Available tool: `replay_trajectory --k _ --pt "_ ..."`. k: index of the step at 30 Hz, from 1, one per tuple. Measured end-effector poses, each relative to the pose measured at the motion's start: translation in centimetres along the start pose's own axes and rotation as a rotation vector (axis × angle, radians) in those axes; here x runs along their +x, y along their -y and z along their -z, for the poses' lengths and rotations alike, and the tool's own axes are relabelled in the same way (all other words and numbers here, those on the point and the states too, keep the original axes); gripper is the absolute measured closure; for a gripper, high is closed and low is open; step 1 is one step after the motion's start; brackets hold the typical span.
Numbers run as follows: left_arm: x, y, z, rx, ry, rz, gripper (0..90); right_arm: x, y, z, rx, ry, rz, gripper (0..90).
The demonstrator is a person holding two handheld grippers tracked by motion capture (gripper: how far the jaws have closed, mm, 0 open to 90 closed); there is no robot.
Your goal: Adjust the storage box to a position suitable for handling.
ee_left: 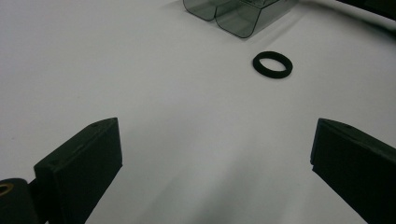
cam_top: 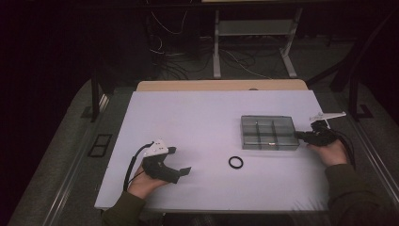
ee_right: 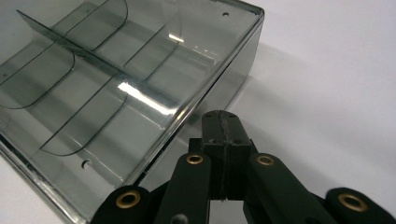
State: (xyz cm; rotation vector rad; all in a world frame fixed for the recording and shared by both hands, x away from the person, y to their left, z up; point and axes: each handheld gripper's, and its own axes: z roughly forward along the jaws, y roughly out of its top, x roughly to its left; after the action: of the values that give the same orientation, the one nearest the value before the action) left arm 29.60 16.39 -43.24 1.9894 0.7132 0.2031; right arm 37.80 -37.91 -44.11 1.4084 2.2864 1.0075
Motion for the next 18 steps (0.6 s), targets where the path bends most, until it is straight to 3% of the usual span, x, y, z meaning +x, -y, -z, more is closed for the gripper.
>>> replay_trajectory --k 18 --pt "0.12 -0.03 -0.15 0.0 0.007 0.006 0.8 0.47 -0.04 -0.28 0.0 0.003 0.008 88.5"
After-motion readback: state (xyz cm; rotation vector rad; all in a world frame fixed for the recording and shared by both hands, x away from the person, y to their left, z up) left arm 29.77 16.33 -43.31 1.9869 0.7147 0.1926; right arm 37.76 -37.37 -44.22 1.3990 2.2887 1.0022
